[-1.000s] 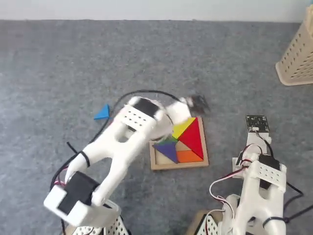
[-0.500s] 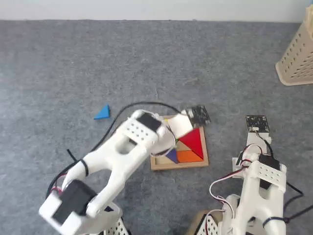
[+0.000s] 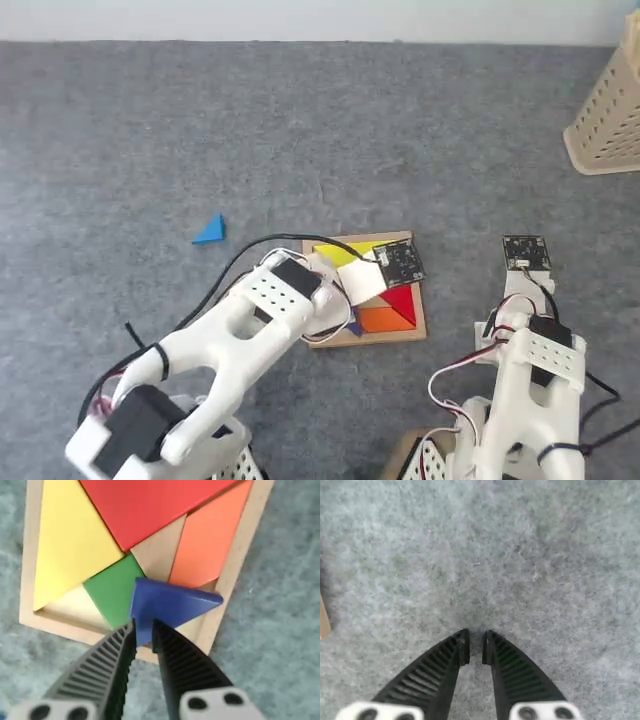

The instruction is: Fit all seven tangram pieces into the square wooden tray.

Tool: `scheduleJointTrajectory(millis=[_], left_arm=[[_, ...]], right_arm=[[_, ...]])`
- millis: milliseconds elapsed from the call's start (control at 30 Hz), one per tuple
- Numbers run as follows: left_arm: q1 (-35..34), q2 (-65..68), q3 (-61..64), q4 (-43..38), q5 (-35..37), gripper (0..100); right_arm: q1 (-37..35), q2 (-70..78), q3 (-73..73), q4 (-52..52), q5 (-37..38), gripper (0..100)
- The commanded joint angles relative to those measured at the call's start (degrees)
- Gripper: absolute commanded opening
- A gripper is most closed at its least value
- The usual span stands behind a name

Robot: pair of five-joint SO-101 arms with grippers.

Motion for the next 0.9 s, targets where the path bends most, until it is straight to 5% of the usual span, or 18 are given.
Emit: scheduleJointTrajectory(millis=[0, 500, 700, 867], left_arm=[[0.09, 0.62, 2.77, 1.76, -0.18, 6], [-0.26, 0.26, 4.0, 6.07, -0.26, 2], [-0.26, -18.81, 3.38, 9.49, 2.81, 2], [-0.26, -28.75, 2.86, 2.81, 12.04, 9]], right_arm=[[-0.48, -1.45, -0.26, -0.84, -0.18, 8.4], [-0.48, -1.45, -0.26, -0.84, -0.18, 8.4], [-0.48, -1.45, -0.26, -0.84, -0.18, 8.4], [-0.57, -1.45, -0.26, -0.84, -0.18, 8.4]])
